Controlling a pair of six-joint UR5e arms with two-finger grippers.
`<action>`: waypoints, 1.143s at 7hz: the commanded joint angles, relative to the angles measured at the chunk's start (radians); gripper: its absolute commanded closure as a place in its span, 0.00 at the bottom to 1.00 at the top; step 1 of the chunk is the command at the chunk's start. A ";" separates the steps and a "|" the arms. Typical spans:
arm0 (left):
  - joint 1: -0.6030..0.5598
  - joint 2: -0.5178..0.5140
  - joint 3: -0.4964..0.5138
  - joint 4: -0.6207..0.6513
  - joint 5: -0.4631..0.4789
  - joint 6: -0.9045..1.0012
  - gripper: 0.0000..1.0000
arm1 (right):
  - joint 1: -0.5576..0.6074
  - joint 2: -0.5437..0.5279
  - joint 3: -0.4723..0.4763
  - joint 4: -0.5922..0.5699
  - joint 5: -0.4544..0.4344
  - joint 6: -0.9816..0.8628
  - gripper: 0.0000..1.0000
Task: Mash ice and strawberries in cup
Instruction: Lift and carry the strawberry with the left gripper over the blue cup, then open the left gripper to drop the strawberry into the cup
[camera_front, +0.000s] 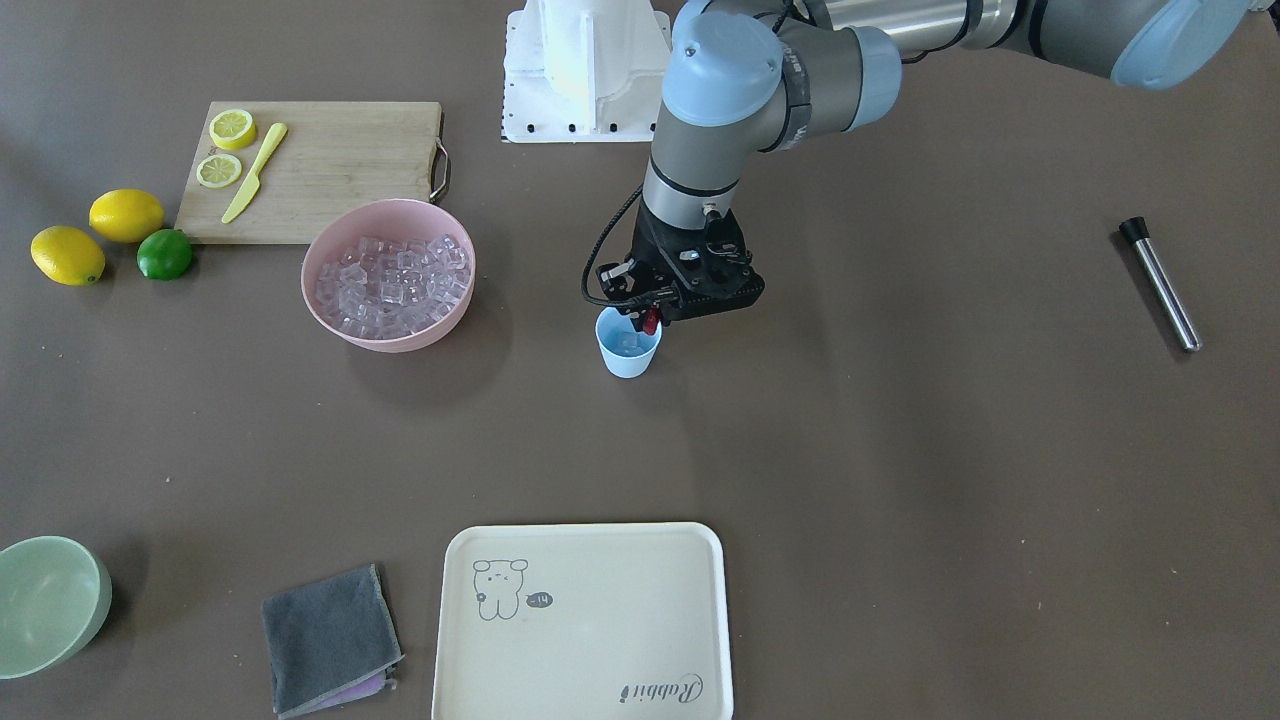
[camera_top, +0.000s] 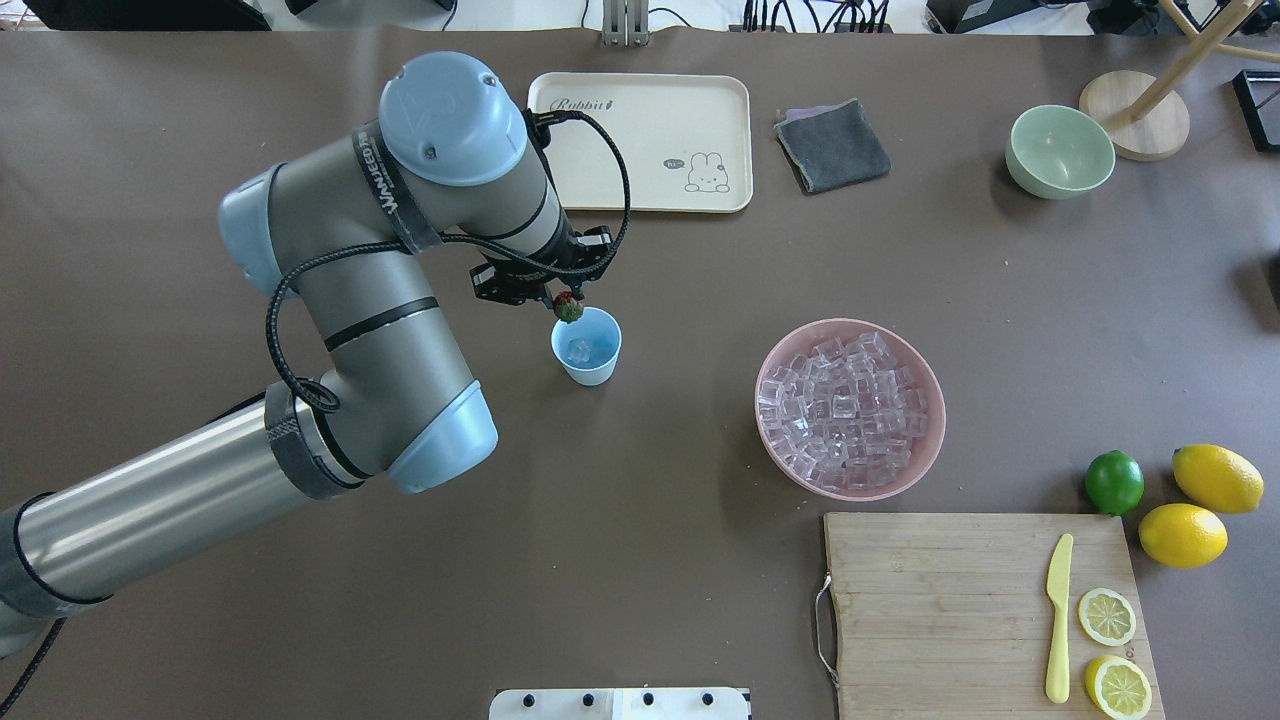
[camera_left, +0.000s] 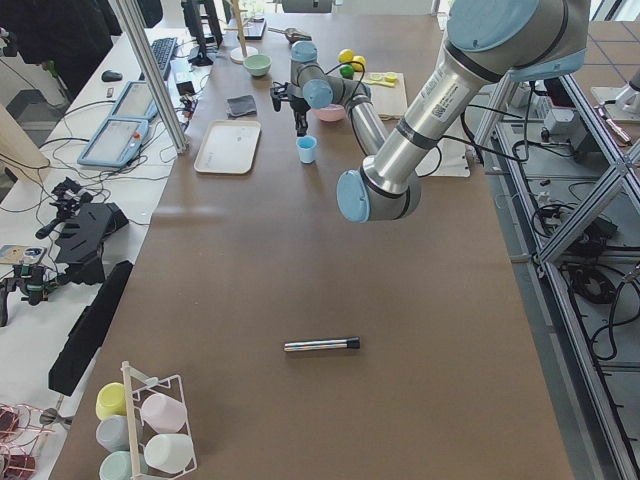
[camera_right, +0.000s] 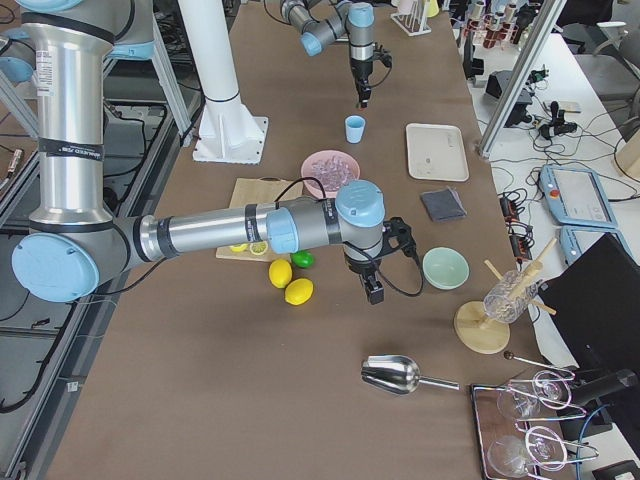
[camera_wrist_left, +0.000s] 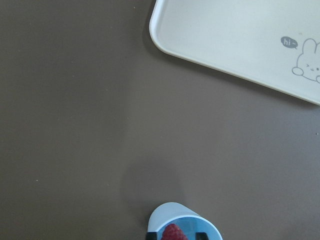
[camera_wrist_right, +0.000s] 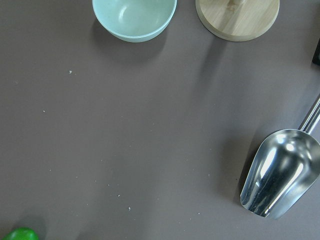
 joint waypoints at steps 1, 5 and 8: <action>0.042 -0.001 0.029 -0.023 0.060 -0.017 0.82 | 0.008 0.000 0.006 -0.002 0.010 0.000 0.01; 0.009 0.019 0.020 -0.046 0.032 -0.008 0.02 | 0.016 -0.002 0.003 -0.002 0.010 0.000 0.01; -0.152 0.318 -0.133 -0.055 -0.127 0.265 0.02 | 0.016 -0.002 0.007 0.000 0.010 0.000 0.01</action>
